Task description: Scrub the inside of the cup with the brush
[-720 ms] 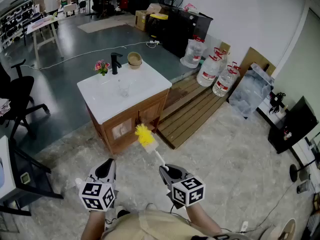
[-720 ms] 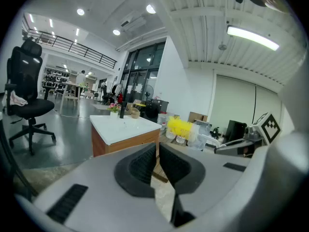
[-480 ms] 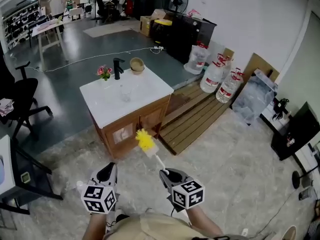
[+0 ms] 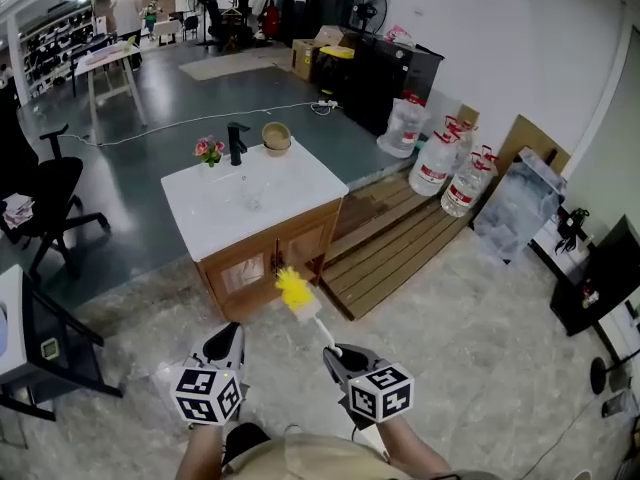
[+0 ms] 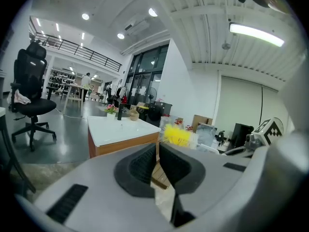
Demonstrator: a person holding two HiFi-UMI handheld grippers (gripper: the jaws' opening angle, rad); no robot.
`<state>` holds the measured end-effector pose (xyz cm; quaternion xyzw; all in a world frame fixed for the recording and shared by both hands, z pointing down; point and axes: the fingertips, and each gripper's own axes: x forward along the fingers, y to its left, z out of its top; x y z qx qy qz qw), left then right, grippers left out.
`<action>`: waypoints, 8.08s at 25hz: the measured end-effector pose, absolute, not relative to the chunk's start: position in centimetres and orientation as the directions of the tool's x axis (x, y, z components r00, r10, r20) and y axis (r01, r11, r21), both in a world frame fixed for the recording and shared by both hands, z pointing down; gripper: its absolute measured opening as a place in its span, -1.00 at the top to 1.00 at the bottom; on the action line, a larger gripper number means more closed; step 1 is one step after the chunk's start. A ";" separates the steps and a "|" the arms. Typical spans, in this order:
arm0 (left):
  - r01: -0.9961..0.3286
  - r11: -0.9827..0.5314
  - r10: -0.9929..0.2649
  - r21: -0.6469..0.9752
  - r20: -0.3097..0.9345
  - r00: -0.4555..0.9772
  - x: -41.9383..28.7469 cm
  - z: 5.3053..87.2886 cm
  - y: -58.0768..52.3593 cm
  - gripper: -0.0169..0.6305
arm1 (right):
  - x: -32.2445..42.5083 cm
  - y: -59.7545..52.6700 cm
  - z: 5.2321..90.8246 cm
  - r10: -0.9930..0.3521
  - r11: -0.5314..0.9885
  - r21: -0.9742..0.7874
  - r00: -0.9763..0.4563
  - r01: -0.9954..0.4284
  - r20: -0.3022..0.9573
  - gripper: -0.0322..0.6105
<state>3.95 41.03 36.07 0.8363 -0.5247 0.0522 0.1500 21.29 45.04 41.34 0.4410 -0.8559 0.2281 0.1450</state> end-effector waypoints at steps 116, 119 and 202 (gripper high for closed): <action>-0.694 -0.716 -0.408 0.081 0.759 0.508 0.4 57.2 -14.5 0.53 | 11.9 -13.5 46.6 -0.316 0.944 0.323 0.096 -0.063 0.944 0.75; -0.682 -0.727 -0.390 0.084 0.766 0.510 0.8 57.7 -14.4 0.53 | 11.8 -13.8 46.3 -0.330 0.943 0.332 0.137 0.003 0.934 0.75; -0.463 -0.820 -0.535 -0.336 0.736 0.414 2.0 56.7 -14.3 0.77 | 10.2 -13.9 49.4 -0.296 0.947 0.286 0.051 0.146 0.954 0.75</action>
